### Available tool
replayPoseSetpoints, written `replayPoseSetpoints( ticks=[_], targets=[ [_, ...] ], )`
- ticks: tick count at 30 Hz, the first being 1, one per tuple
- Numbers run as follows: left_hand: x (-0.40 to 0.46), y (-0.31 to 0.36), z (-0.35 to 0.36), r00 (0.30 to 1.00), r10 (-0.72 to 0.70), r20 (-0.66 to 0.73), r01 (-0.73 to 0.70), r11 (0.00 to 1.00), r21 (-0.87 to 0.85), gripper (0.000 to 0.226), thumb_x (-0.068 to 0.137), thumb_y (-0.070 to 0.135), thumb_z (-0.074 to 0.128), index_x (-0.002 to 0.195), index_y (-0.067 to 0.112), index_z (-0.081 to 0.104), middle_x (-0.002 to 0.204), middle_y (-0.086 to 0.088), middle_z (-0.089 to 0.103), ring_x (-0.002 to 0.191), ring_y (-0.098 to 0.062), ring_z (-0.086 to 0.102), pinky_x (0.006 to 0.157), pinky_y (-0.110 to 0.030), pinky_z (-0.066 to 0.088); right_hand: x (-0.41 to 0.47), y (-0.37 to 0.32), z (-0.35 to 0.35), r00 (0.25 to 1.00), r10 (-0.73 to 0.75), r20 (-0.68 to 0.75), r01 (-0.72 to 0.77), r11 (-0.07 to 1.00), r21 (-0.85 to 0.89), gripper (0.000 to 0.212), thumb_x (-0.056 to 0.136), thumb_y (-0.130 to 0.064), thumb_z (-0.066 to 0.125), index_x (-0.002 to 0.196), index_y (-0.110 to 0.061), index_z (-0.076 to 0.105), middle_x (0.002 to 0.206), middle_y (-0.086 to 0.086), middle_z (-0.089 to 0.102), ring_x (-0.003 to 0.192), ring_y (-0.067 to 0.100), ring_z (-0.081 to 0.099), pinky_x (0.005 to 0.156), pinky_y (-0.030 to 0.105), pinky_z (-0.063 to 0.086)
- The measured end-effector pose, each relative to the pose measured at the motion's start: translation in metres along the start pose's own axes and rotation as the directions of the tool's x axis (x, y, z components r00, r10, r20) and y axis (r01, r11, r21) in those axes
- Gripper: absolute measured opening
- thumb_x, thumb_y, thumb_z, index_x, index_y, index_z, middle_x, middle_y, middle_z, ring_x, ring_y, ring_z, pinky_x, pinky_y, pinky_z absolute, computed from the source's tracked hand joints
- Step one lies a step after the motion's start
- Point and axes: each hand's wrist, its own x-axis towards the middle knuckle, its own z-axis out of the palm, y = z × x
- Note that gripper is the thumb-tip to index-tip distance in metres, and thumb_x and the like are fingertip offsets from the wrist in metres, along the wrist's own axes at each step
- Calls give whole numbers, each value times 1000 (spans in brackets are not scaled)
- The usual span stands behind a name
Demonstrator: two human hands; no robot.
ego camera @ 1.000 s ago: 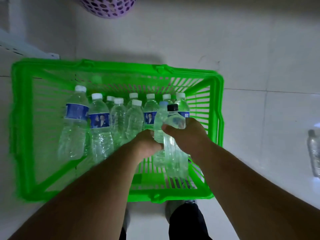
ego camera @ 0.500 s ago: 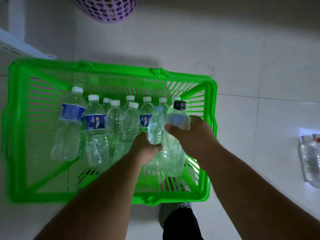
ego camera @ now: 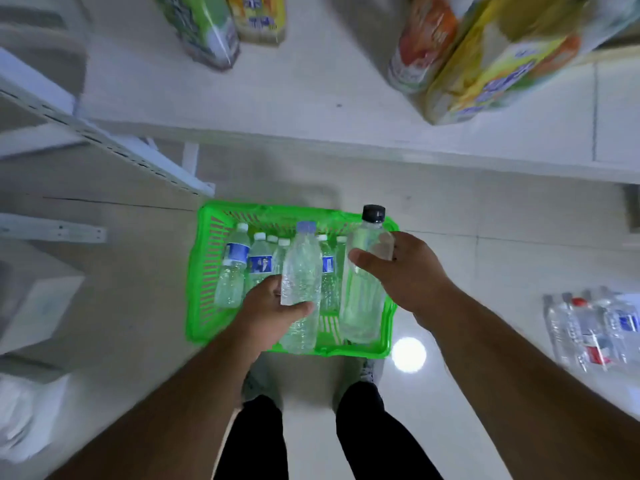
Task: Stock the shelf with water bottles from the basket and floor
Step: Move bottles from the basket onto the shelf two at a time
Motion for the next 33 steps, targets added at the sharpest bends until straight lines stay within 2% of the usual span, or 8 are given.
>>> replayPoseSetpoints(
  ticks=[3, 8, 12, 15, 18, 23, 31, 33],
  targets=[
    [-74, 44, -44, 998, 59, -33, -61, 997, -49, 28, 73, 23, 85, 93, 26, 66, 80, 13, 71, 65, 12, 64, 60, -6, 43, -58, -59, -31, 998, -65, 25, 64, 997, 36, 33, 72, -50, 82, 95, -28, 72, 96, -4, 76, 91, 16, 71, 84, 40, 57],
    [-195, 100, -104, 980, 174, -101, -183, 979, -93, 42, 61, 39, 82, 99, 25, 67, 91, 0, 75, 88, -19, 71, 81, -40, 55, -160, -149, -78, 982, -189, 5, 189, 981, 47, 41, 71, -52, 82, 101, -27, 73, 95, -9, 76, 90, 9, 71, 77, 31, 55],
    [-282, 131, -143, 948, 279, -152, -301, 943, -144, 35, 71, 23, 85, 101, 24, 69, 94, 7, 76, 90, -9, 70, 83, -30, 54, -240, -205, -106, 953, -303, -31, 304, 949, 85, 27, 75, -42, 83, 97, -29, 74, 95, -11, 77, 92, 7, 72, 87, 35, 57],
    [-341, 150, -170, 921, 346, -179, -376, 911, -170, 36, 75, 15, 83, 106, 26, 68, 96, 10, 76, 87, 1, 69, 79, -19, 51, -298, -239, -119, 924, -378, -57, 382, 914, 134, 26, 79, -34, 83, 100, -26, 72, 97, -10, 76, 91, 3, 70, 81, 26, 56],
    [-388, 168, -193, 876, 423, -230, -463, 871, -164, 37, 74, 16, 84, 106, 27, 68, 96, 12, 75, 90, -2, 68, 81, -20, 52, -346, -268, -129, 886, -456, -84, 463, 876, 132, 40, 77, -38, 83, 111, -23, 71, 103, -10, 76, 96, 4, 71, 84, 28, 56],
    [-440, 201, -223, 803, 525, -281, -579, 800, -161, 38, 74, 6, 82, 106, 21, 68, 97, 8, 77, 88, -2, 71, 73, -13, 50, -400, -312, -149, 810, -568, -145, 584, 802, 121, 27, 78, -30, 84, 100, -21, 73, 94, -9, 77, 91, 8, 73, 82, 32, 57],
    [-474, 254, -247, 718, 570, -399, -660, 739, -131, 41, 71, 9, 83, 106, 25, 67, 98, 9, 77, 94, -6, 71, 91, -33, 55, -433, -366, -186, 709, -686, -160, 705, 687, 177, 29, 76, -30, 84, 98, -22, 67, 85, -5, 73, 65, 4, 64, 55, 18, 46],
    [-475, 267, -248, 707, 567, -423, -671, 727, -146, 41, 72, 10, 82, 107, 25, 67, 100, 8, 77, 97, -9, 71, 94, -40, 54, -430, -377, -194, 696, -703, -147, 718, 675, 168, 30, 76, -32, 84, 100, -24, 67, 87, -7, 73, 66, 4, 66, 57, 21, 48]
  ],
)
